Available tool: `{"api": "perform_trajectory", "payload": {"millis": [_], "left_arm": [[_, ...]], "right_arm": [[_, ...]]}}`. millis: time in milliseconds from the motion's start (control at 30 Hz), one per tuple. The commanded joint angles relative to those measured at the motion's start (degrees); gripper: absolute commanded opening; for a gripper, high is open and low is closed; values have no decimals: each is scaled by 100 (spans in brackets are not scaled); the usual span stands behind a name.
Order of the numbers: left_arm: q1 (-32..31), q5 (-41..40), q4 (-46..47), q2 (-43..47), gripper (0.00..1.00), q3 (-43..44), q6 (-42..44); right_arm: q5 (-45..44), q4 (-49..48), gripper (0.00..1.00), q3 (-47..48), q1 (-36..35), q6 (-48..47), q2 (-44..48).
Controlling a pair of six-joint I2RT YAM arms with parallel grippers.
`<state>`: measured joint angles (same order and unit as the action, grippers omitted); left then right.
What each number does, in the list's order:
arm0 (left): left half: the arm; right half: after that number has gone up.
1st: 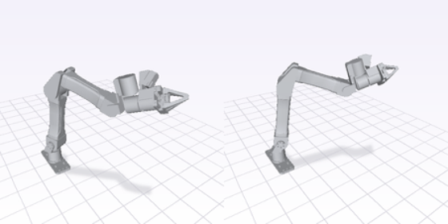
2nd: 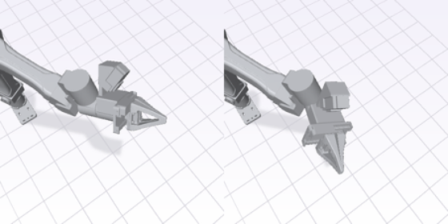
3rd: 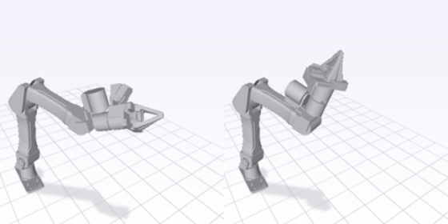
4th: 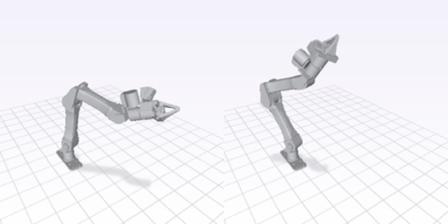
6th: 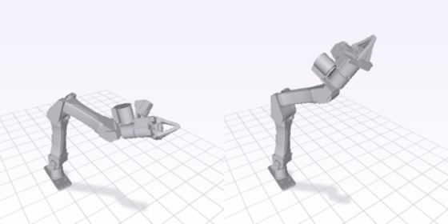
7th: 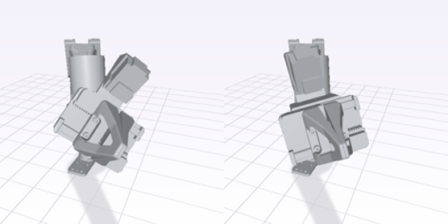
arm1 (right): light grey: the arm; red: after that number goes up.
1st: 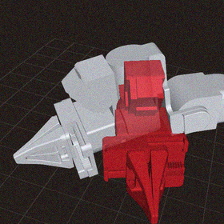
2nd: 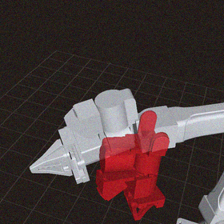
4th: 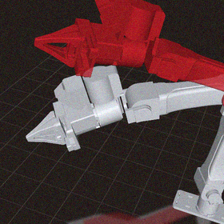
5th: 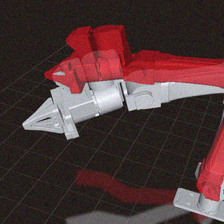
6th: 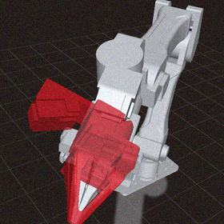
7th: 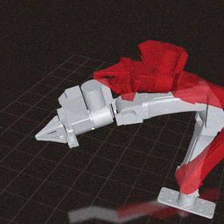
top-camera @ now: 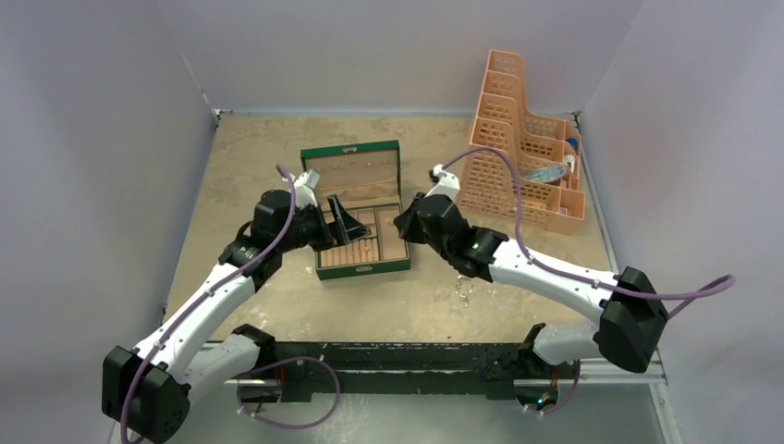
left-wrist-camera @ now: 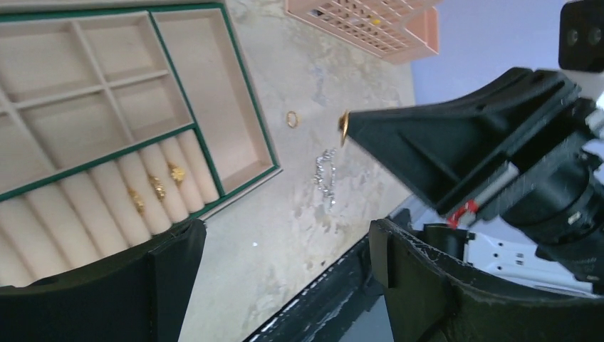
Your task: Organize the mixed jewelry
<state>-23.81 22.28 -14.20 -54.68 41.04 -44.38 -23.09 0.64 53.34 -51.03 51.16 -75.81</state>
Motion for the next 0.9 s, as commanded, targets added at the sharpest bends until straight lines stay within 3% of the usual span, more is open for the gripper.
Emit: {"api": "perform_trajectory", "payload": {"millis": [0, 100, 267, 600, 667, 833, 867], "left_arm": [[-5, 700, 1583, -101, 85, -348, -779], [-9, 778, 1659, -358, 76, -336, -946], [-9, 761, 1675, -509, 50, -400, -1042], [-9, 1222, 2025, -837, 13, -521, -1119], [-9, 1226, 2027, -851, 0, -526, -1105], [-9, 1168, 1946, -806, 0, -497, -1029], [-9, 1124, 1880, -789, 0, -472, -990]], "right_arm": [[595, -765, 0, 177, -374, -752, -116], [686, -842, 0, 273, -543, -886, -215], [752, -862, 0, 326, -593, -904, -301], [728, -864, 0, 370, -595, -848, -373], [707, -852, 0, 366, -594, -802, -375], [797, -505, 0, 357, -582, -369, -348], [664, -447, 4, 324, -579, -240, -295]]}}
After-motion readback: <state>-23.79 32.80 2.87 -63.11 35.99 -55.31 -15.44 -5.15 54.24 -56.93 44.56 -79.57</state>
